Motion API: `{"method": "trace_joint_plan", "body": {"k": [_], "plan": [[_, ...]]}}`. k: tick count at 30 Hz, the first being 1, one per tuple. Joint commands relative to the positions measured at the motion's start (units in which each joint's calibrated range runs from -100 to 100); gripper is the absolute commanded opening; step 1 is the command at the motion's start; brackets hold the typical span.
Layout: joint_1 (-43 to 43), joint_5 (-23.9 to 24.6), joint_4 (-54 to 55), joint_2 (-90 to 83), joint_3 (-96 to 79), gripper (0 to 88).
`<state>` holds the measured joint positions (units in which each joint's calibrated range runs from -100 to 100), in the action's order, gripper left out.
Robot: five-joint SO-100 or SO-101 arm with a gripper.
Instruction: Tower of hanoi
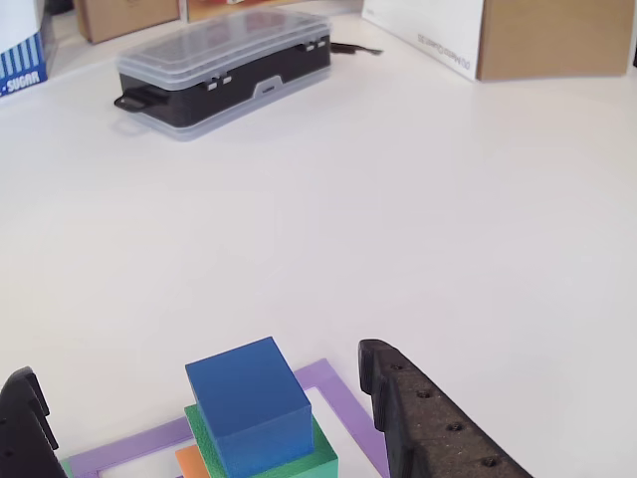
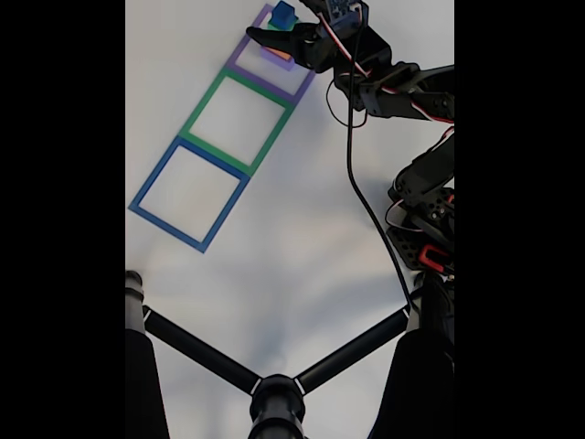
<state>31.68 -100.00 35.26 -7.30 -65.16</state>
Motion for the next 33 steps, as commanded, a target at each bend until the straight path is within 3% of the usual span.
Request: {"method": "trace_joint_plan", "body": {"k": [1, 14, 33], "plan": [[-1.3, 0.0, 1.6, -0.2, 2.6, 37.1], [-2.4, 0.0, 2.3, 1.6, 2.3, 34.6], [-3.5, 0.0, 2.6, 2.2, 1.9, 16.9]]}}
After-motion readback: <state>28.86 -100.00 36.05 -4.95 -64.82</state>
